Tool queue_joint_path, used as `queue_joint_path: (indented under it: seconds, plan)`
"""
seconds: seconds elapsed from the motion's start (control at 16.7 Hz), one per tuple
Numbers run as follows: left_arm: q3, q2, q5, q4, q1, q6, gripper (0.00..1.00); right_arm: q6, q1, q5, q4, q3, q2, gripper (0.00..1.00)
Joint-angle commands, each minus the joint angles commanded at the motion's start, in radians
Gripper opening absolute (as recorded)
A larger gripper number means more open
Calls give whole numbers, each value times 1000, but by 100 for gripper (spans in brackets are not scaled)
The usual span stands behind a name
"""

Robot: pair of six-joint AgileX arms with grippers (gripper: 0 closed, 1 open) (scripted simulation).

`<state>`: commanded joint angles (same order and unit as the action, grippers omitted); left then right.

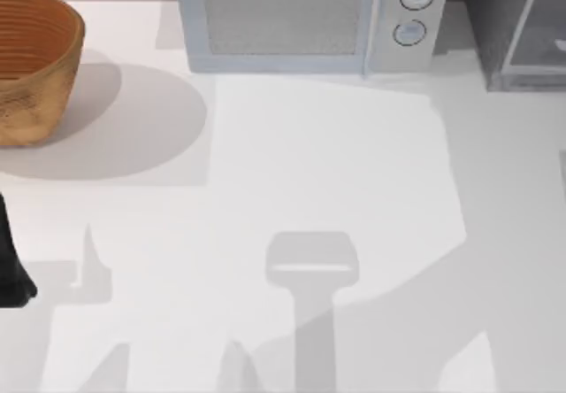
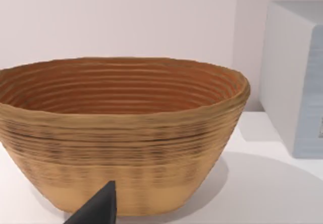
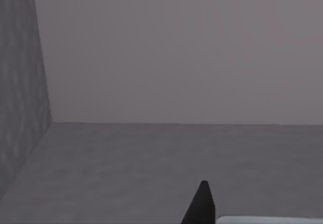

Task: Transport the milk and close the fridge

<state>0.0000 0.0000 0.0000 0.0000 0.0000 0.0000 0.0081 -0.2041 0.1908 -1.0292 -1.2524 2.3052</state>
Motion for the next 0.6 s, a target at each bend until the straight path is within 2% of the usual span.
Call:
queue_joint_path:
  seconds: [0.12,0.6]
  plan:
    - [0,0,0,0,0,0,100,0,0,0,0,0,0,0]
    - [0,0,0,0,0,0,100,0,0,0,0,0,0,60]
